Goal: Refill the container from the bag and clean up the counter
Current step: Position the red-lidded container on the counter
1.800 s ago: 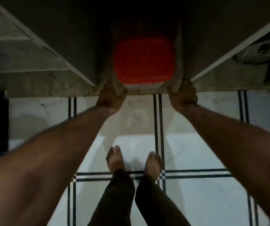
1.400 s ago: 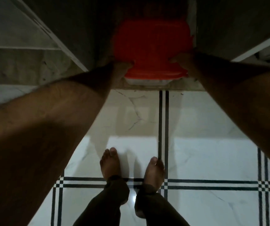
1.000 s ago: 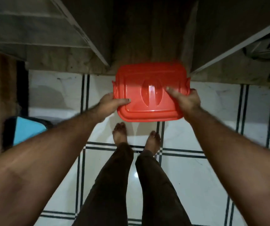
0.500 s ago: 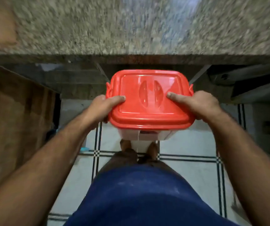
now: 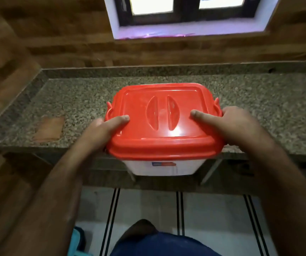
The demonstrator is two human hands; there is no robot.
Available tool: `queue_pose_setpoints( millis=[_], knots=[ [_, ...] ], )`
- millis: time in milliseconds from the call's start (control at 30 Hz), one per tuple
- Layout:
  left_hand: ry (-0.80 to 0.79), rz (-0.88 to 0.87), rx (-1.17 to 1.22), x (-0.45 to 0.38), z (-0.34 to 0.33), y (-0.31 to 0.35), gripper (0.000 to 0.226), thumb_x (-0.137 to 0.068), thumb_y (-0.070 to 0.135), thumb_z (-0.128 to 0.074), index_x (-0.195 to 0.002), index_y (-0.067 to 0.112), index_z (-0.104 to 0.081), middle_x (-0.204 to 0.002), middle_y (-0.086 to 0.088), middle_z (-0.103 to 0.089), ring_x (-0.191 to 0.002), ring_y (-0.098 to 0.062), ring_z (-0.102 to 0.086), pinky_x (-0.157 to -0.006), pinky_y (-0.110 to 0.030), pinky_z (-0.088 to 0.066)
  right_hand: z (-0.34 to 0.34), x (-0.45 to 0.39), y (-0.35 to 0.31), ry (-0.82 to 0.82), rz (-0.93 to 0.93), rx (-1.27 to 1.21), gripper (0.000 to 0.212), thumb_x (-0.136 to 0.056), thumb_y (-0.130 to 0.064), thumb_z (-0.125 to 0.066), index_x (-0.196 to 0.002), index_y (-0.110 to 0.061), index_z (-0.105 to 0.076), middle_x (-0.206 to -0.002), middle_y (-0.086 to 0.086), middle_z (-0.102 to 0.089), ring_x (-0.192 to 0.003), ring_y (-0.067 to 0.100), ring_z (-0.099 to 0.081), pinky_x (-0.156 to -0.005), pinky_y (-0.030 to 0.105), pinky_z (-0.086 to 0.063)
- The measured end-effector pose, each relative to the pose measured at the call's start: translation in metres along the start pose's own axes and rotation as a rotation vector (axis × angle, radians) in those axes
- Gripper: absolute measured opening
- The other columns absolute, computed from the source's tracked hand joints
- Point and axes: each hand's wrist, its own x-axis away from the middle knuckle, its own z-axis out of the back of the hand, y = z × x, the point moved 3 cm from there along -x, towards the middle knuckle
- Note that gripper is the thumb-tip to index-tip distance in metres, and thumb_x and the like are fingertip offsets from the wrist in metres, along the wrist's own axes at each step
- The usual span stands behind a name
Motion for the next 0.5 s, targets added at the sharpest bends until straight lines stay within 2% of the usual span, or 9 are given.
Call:
queue_pose_setpoints(
  millis=[67,167,233,300,400,500],
  knots=[
    [0.045,-0.028,-0.003,-0.021,-0.005,0.016,0.05,-0.089,0.057,-0.08,-0.119,0.017,-0.077,-0.098,-0.006,-0.086,-0.092,-0.029,-0.085,-0.084,-0.045,-0.067,0.004,-0.027,-0.01,0.044,0.004,-0.029,0.099,-0.06,-0.105,-0.058,-0.101,-0.017,-0.074,-0.09,0.007,-0.076,-0.083,0.028,-0.075,-0.082,0.046,-0.065],
    [0.066,-0.052,-0.01,-0.067,-0.015,0.027,0.061,-0.081,0.065,-0.081,-0.12,0.018,-0.076,-0.096,-0.002,-0.086,-0.087,-0.023,-0.085,-0.084,-0.047,-0.069,0.003,-0.077,-0.018,0.115,0.0,-0.006,0.098,-0.071,-0.101,-0.053,-0.108,-0.013,-0.075,-0.095,0.01,-0.075,-0.09,0.033,-0.072,-0.086,0.044,-0.061],
    [0.11,-0.049,0.007,-0.103,-0.022,0.028,0.072,-0.072,0.069,-0.082,-0.121,0.016,-0.076,-0.098,-0.003,-0.086,-0.087,-0.023,-0.085,-0.081,-0.047,-0.069,-0.005,-0.112,-0.023,0.154,0.007,0.028,0.09,-0.088,-0.089,-0.05,-0.113,-0.006,-0.074,-0.091,0.012,-0.068,-0.086,0.033,-0.064,-0.077,0.038,-0.052],
    [0.14,-0.053,-0.003,-0.141,-0.027,0.026,0.076,-0.069,0.073,-0.083,-0.122,0.019,-0.073,-0.104,-0.003,-0.084,-0.089,-0.023,-0.084,-0.083,-0.05,-0.07,-0.016,-0.144,-0.025,0.175,-0.006,0.032,0.082,-0.097,-0.08,-0.047,-0.113,-0.004,-0.072,-0.082,0.008,-0.061,-0.079,0.031,-0.057,-0.068,0.037,-0.042],
    [0.139,-0.041,-0.036,-0.193,-0.034,0.025,0.071,-0.073,0.073,-0.082,-0.121,0.022,-0.071,-0.107,-0.003,-0.082,-0.091,-0.024,-0.082,-0.084,-0.051,-0.069,-0.031,-0.19,-0.026,0.182,-0.04,0.021,0.075,-0.099,-0.079,-0.045,-0.112,-0.009,-0.069,-0.078,0.002,-0.057,-0.077,0.029,-0.058,-0.063,0.035,-0.038],
    [0.141,-0.041,-0.075,-0.241,-0.038,0.028,0.065,-0.071,0.073,-0.082,-0.108,0.019,-0.076,-0.1,-0.003,-0.084,-0.089,-0.024,-0.082,-0.085,-0.052,-0.069,-0.037,-0.229,-0.031,0.172,-0.063,0.015,0.077,-0.098,-0.081,-0.045,-0.111,-0.009,-0.071,-0.083,0.005,-0.065,-0.072,0.025,-0.061,-0.061,0.032,-0.041]
  ],
)
